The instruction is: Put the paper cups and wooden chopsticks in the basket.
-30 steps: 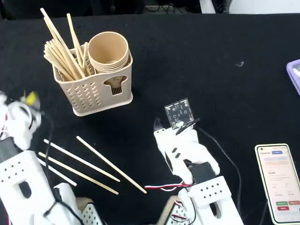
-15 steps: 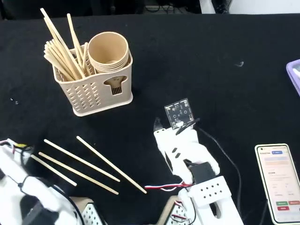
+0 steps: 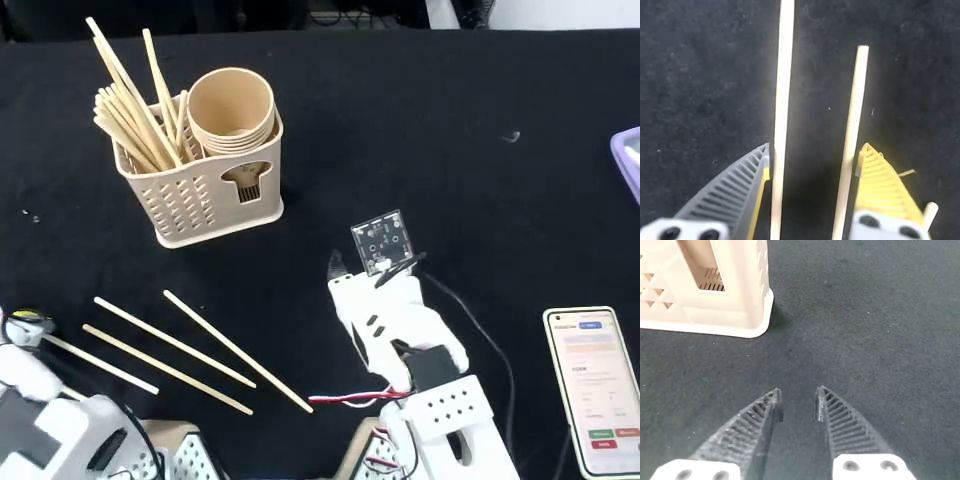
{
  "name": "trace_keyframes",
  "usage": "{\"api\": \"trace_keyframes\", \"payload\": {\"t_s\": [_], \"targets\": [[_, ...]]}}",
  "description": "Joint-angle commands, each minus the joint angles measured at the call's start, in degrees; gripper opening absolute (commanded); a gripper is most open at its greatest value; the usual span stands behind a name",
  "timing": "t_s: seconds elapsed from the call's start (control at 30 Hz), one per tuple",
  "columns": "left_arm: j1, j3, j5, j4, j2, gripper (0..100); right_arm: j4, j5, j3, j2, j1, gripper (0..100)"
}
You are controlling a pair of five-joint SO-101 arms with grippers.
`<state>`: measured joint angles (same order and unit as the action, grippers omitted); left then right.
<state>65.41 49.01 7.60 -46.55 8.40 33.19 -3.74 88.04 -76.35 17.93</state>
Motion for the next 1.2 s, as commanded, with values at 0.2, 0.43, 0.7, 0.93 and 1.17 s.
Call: {"api": "trace_keyframes", "payload": {"t_s": [0.2,0.43,0.7,0.93,1.17], "targets": [[1.54,-8.13,-0.79,0.70,-11.34,27,-1.41,-0.62,-0.48,-1.10,-0.79,11.7],[-0.48,-9.10,-0.70,0.70,-12.75,3,-1.41,-0.62,-0.48,-1.10,-0.79,11.7],[-3.47,-9.19,-0.26,0.26,-12.40,3,-1.41,-0.62,-0.48,-1.10,-0.79,11.7],[-6.46,-19.91,5.10,-14.07,-12.40,3,-1.41,-0.62,-0.48,-1.10,-0.79,11.7],[-12.18,-35.30,10.73,-18.90,-12.40,3,-1.41,-0.62,-0.40,-1.10,-0.79,11.7]]}}
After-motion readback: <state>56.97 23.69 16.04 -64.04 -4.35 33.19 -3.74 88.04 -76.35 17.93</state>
